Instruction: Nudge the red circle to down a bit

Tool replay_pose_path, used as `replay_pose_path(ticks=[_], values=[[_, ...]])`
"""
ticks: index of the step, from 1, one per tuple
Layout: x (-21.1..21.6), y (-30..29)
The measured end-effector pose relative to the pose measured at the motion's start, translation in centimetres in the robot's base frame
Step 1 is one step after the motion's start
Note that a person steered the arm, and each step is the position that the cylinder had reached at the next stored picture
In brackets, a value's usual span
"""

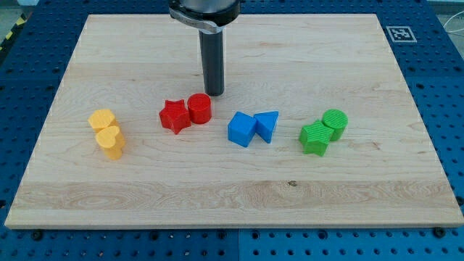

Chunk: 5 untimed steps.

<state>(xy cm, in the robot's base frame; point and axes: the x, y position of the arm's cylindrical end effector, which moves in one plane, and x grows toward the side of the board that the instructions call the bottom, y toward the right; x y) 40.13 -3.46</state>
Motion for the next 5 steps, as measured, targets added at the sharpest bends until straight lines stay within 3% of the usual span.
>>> replay_pose_path(ticks=[5], values=[[2.5,0.4]])
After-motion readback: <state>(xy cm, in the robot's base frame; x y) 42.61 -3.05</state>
